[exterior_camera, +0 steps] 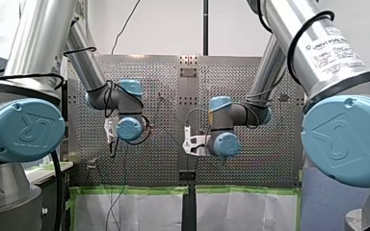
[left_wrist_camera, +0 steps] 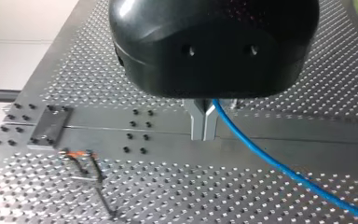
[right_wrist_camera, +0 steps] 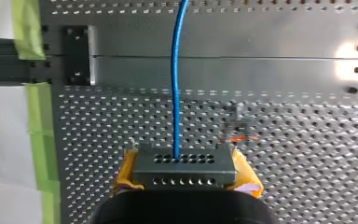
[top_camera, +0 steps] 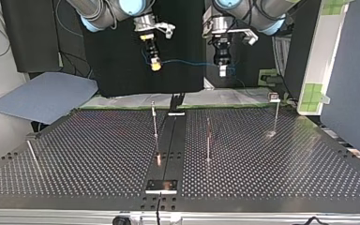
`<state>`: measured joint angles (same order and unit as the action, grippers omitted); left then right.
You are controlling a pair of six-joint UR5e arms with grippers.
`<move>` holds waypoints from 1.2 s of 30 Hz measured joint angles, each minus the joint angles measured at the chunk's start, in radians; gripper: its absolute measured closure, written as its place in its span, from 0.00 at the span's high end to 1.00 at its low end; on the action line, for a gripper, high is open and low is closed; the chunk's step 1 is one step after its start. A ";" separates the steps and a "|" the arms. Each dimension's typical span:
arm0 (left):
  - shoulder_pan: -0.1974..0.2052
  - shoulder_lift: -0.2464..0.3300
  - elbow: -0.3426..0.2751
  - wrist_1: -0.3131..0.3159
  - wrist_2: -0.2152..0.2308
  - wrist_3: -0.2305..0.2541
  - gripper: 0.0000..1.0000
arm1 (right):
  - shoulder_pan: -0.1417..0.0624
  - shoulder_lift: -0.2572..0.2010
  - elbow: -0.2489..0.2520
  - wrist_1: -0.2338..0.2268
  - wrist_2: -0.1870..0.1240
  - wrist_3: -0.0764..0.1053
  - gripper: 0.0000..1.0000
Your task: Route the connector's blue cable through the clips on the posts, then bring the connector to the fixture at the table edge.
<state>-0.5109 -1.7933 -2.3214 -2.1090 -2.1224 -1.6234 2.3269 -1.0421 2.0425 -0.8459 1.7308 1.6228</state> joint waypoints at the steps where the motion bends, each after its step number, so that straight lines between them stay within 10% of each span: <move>1: 0.002 0.007 0.003 -0.007 0.000 0.001 0.00 | -0.001 -0.009 -0.004 0.008 -0.001 0.002 0.00; 19: 0.049 0.131 0.030 -0.078 0.030 0.015 0.00 | -0.032 -0.172 -0.113 0.083 -0.008 0.016 0.00; 36: 0.096 0.044 0.117 -0.115 0.105 -0.004 0.00 | -0.084 -0.324 -0.224 0.173 -0.034 0.026 0.00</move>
<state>-0.4147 -1.7496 -2.2049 -2.2241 -2.0170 -1.6274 2.2433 -1.3662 1.8190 -0.6729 1.6966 1.6489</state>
